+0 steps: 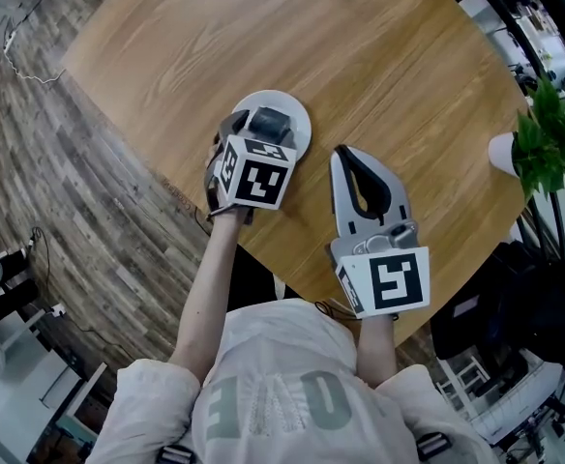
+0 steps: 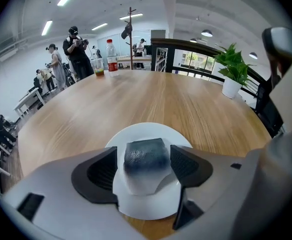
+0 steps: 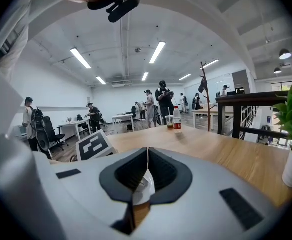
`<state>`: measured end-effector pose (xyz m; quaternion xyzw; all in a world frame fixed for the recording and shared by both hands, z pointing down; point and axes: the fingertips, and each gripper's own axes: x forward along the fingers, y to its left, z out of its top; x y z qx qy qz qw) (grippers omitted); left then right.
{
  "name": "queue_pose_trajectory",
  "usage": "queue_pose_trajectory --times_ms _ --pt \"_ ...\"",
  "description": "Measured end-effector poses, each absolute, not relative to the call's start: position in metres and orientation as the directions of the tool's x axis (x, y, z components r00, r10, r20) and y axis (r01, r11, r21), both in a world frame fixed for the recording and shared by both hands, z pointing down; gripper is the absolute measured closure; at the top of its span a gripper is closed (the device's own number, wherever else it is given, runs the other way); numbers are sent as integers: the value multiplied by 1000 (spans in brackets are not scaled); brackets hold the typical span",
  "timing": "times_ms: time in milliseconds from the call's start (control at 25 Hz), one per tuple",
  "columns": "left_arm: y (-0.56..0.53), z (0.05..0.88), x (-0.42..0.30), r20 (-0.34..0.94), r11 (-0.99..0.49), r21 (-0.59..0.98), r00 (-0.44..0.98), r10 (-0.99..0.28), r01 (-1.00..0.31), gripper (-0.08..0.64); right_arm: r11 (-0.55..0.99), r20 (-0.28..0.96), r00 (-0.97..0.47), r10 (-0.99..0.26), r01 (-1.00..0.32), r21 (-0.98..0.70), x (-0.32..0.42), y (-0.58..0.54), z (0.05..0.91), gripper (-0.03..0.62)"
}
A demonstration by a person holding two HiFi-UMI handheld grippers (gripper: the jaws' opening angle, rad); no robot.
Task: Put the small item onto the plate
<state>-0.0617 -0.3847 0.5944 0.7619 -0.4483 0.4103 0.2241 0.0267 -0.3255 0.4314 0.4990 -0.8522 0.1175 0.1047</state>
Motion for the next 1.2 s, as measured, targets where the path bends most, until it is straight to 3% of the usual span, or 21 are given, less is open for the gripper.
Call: queue_pose_trajectory --times_ms 240,520,600,800,920,1200 --pt "-395 542 -68 725 -446 -46 277 -630 -894 244 495 315 -494 -811 -865 -82 15 -314 429 573" --pt "-380 383 -78 302 -424 -120 374 -877 -898 252 520 218 -517 -828 -853 -45 1 -298 387 572" --pt "-366 348 -88 196 -382 -103 358 -913 -918 321 525 175 -522 -835 -850 -32 0 -294 371 573" --pt "-322 256 -116 -77 -278 -72 284 -956 -958 406 526 50 -525 -849 -850 9 -5 -283 327 572" --pt "-287 221 -138 -191 -166 -81 179 -965 -983 551 522 -7 -522 -853 -853 19 -5 -270 306 572" --pt "-218 208 -157 -274 -57 -99 82 -958 -993 551 486 -129 -487 -864 -873 45 4 -239 274 572"
